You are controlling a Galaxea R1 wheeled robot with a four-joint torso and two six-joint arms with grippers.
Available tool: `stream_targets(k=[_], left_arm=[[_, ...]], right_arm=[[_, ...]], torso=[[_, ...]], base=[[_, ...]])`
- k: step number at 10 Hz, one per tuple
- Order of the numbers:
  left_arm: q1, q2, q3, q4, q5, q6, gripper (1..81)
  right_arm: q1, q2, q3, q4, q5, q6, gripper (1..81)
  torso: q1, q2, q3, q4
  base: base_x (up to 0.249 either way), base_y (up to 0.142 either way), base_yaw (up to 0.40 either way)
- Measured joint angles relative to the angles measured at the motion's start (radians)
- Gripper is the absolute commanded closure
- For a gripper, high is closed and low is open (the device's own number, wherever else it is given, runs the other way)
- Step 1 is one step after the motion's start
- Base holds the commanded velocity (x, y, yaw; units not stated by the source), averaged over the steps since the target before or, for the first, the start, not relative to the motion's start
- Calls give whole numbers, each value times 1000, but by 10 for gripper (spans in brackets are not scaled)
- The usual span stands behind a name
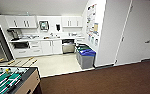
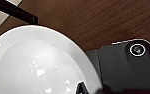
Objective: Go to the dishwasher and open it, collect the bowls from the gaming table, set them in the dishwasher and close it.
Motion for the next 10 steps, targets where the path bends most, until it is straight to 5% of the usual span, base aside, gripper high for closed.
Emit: stream_targets(k=[10], left_arm=[[0, -1, -1, 0, -5, 0, 811]], right_arm=[[5, 2, -3, 0, 3, 0, 811]], torso=[[0, 0, 0, 0]], base=[[158, 0, 0]])
